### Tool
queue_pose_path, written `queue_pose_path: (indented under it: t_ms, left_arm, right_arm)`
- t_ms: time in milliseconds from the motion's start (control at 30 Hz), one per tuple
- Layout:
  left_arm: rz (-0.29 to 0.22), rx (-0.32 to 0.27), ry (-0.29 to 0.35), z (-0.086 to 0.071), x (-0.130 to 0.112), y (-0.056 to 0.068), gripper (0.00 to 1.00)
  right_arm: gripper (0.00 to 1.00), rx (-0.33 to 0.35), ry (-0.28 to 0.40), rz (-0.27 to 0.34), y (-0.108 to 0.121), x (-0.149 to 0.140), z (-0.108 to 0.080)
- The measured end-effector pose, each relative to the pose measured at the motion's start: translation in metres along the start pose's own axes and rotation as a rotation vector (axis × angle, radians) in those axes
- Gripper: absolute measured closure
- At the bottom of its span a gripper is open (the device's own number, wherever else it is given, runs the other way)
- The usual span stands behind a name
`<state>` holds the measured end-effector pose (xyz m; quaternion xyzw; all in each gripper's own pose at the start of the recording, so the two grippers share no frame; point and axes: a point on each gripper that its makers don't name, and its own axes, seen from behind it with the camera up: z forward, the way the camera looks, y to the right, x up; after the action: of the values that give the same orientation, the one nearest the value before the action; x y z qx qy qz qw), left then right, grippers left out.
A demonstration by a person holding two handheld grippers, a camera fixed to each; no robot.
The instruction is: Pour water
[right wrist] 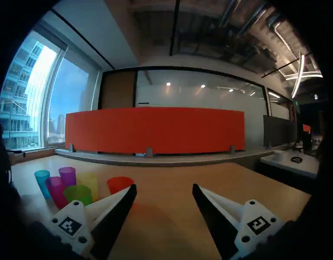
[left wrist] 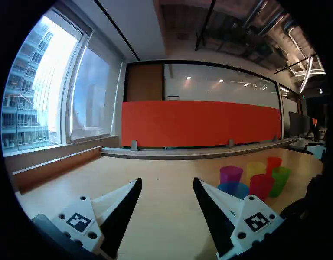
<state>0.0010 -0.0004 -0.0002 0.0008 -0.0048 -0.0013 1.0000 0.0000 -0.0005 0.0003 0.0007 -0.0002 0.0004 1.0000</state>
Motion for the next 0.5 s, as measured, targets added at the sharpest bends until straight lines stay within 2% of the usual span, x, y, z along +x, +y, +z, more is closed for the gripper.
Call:
queue_pose_path:
  t_ms: [167, 500]
  left_arm:
    - [-0.006, -0.001, -0.019, 0.001, 0.005, 0.001, 0.13]
    - [-0.026, -0.073, -0.011, 0.007, 0.065, 0.010, 0.13]
  right_arm:
    - [0.00, 0.018, 0.002, 0.004, -0.004, 0.011, 0.000]
    - [0.00, 0.057, -0.053, -0.007, -0.014, 0.054, 0.008]
